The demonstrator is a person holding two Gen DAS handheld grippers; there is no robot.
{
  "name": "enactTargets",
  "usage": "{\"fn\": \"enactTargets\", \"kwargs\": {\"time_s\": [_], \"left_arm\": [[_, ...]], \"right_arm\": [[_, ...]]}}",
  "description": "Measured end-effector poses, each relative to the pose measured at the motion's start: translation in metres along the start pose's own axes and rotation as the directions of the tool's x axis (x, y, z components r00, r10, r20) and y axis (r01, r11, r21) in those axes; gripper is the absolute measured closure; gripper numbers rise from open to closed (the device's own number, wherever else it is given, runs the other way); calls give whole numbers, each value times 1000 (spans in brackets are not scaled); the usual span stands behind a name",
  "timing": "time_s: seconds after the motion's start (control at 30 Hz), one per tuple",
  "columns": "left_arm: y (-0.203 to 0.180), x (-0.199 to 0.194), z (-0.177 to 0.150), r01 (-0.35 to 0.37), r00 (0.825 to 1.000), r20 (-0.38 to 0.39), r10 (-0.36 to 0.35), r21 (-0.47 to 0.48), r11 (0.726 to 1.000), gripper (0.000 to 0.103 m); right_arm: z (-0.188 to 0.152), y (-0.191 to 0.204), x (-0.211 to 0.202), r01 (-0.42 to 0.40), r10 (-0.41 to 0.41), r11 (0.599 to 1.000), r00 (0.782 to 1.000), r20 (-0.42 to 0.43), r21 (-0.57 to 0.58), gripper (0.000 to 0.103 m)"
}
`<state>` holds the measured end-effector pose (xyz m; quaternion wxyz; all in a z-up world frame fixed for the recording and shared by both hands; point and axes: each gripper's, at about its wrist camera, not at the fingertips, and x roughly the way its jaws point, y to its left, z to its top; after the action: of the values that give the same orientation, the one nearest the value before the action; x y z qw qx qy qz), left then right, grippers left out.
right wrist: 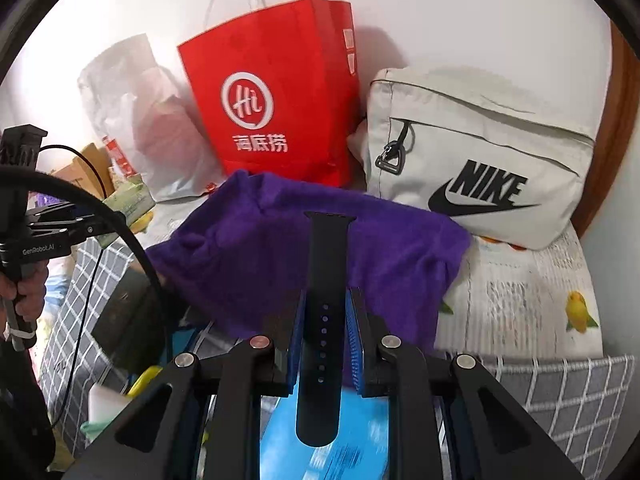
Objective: Organize soft objects
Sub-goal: 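Carry the tissue pack and watch strap over the purple towel with both grippers, then open both grippers to drop the tissue pack and strap onto the towel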
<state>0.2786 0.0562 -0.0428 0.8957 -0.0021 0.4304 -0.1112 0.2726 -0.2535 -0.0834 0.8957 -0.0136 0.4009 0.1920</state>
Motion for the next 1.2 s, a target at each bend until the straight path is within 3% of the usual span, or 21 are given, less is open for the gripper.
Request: {"fn": "enactTargets", "kwargs": {"time_s": [0.37,0.8,0.97,1.2], "left_arm": [[19,63,26,11,999,-31,-13,-40,999,54],[23,112,38,12,996,-92,-14,-25,1000,54],[22,129,39,21,991,-128,-25,-30,999,54],[14,149,46,14,986,-164,-16,-19,1000,54]], "right_arm": [[28,-43,64,64,-60,997,995,-85,40,82],[39,-68,134,120,-108,992,961,-253,32,82],[38,-69,145,102,-92,995,954,-286,18,82],[40,-67,126,91,-83,996,967,-240,22,69]]}}
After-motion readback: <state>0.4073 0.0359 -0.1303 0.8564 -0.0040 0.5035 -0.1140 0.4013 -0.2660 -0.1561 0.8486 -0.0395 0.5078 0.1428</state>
